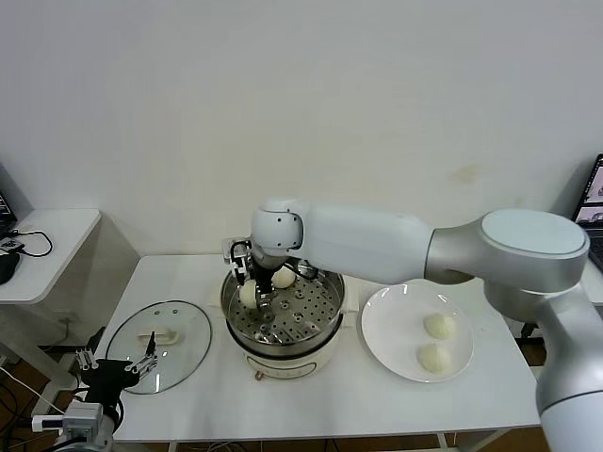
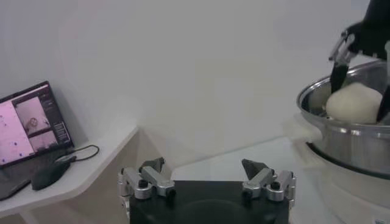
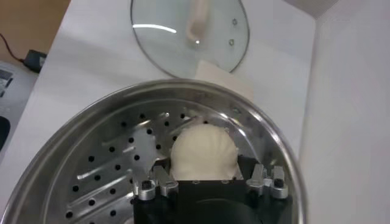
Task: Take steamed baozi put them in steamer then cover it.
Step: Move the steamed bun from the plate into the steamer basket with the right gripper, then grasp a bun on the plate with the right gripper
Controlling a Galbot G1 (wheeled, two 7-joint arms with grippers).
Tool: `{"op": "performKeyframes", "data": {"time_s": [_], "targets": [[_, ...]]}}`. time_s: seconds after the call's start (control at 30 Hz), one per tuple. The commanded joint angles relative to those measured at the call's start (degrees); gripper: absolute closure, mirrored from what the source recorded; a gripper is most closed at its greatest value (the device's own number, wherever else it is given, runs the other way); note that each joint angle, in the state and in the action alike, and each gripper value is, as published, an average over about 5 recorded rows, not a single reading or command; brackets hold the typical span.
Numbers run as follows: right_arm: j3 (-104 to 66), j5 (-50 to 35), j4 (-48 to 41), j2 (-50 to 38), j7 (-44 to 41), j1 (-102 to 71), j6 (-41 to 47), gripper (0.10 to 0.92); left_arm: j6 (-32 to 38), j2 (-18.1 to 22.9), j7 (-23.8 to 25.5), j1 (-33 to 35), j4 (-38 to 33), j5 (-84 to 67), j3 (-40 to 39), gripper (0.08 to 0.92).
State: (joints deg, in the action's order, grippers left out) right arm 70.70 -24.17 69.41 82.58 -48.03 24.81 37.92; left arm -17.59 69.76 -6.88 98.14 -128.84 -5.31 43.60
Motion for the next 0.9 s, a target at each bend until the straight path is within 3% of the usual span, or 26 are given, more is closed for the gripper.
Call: {"op": "performKeyframes", "data": {"time_s": [0.03,0.17,0.33,0.47,0.9], "targets": [[0.3,0.9,-1.6,2.4,0.5,-1.6,0.8,0.338,0.0,0.0,0.0,0.0,0.1,0.0,0.0,0.177],[0.2,1.4,-1.7,2.2,0.3,-1.4,0.9,0.326,0.0,0.0,0.0,-0.1,0.2,0.0,0.0,0.177],[-0.2,2.3,-0.7,0.5,-1.5,0.4,0.4,0.228,0.0,0.1,0.0,-0.2,0.2,0.0,-0.1,0.177],[-0.8,2.5,2.9,-3.3,-4.2,4.0,-0.3,0.204,0.0,0.1,0.0,-0.1,0.0,0.0,0.0,0.177],[1.2,6.3,20.9,-29.7,-14.3,17.8,-6.7,0.203,-0.7,-0.1,0.1,-0.4,-1.0,0.1,-0.7,0.177]]}}
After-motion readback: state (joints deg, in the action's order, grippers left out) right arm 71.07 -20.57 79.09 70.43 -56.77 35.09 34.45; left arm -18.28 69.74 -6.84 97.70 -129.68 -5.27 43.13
